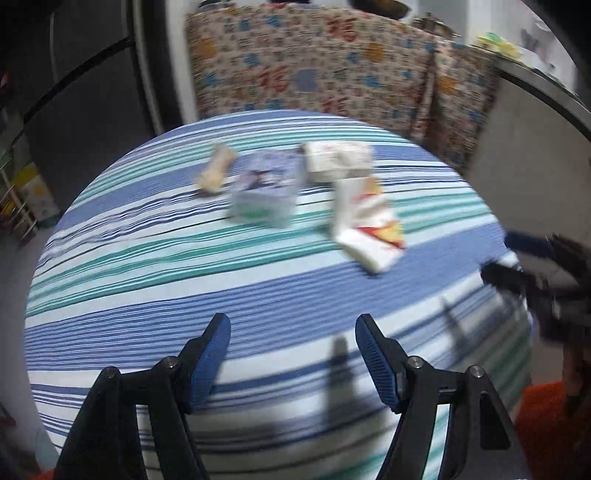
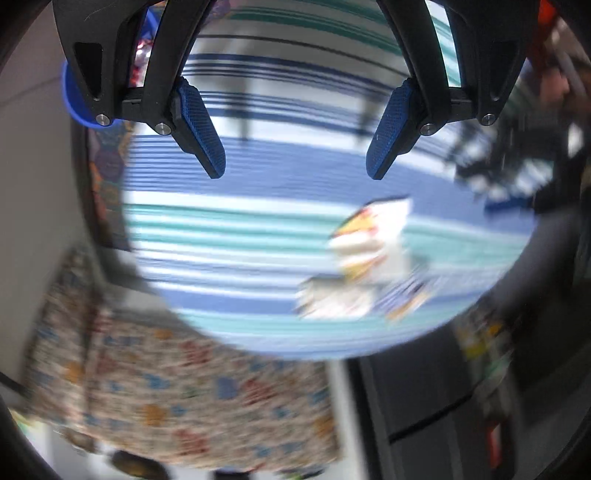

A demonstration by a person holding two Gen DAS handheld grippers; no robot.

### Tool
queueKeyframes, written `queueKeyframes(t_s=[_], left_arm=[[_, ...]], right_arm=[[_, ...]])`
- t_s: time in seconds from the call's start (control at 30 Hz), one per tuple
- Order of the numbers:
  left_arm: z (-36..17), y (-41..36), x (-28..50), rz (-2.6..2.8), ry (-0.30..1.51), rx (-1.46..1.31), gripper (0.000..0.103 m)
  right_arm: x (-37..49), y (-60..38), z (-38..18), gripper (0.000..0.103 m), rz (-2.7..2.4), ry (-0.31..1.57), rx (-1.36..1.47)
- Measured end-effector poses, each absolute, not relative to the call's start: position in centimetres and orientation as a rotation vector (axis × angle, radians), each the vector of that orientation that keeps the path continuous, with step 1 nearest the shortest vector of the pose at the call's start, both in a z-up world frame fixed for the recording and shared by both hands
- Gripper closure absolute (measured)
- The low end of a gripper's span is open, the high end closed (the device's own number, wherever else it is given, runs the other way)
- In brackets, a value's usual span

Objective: Collect trash
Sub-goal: 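Move both tools back over the table, then grasp the clear Kuromi plastic box with the left tool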

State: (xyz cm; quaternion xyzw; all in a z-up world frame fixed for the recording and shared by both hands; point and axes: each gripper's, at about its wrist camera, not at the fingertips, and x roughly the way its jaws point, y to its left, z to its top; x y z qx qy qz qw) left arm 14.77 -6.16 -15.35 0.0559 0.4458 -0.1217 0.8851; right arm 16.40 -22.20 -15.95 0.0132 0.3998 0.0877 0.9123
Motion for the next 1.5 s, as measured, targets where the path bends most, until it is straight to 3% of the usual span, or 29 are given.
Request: queueKeyframes(t_s=[0.1,0.23,0.4,0.7,0.93,1.0,1.07,1.5], left_arm=[[-16.3,-4.2,16.7,-0.232,0.954,0.116,0.031],[-16.7,-4.1,18.1,-0.249,0.942,0.157,0.024],[-16.8,-4.3,20.2,-0.285,0.935,0.167,0.001],[-18.2,-6.1,24.7,-0.308,0.94,0.179,0.0],[-18.3,-7.4,27.7,-0.322,0.929,0.181,0.004],[-18.1,-7.7,28.1,-0.335,0.915,0.175,0.016],[-17.9,-7.9,28.2,-0.344,0.899,0.176,0.04],[-16.5,-0.9,20.9,-0.157,0.911,0.036,0.04]], right_arm=[[17.4,-19.8,-17.8,0.023,0.192,0.867,-0.034],[18.9,-20.0,-19.6,0.023,0.166,0.914,-0.021],[19.5,-20.9,-20.0,0.011,0.134,0.911,-0.028],[20.0,-21.3,-20.2,0.002,0.11,0.895,-0.023],[20.0,-21.3,-20.2,0.001,0.107,0.894,-0.021],[20.0,-21.3,-20.2,0.001,0.107,0.894,-0.022],[20.0,-21.3,-20.2,0.001,0.107,0.894,-0.022],[20.0,-21.3,-20.2,0.001,0.108,0.893,-0.021]])
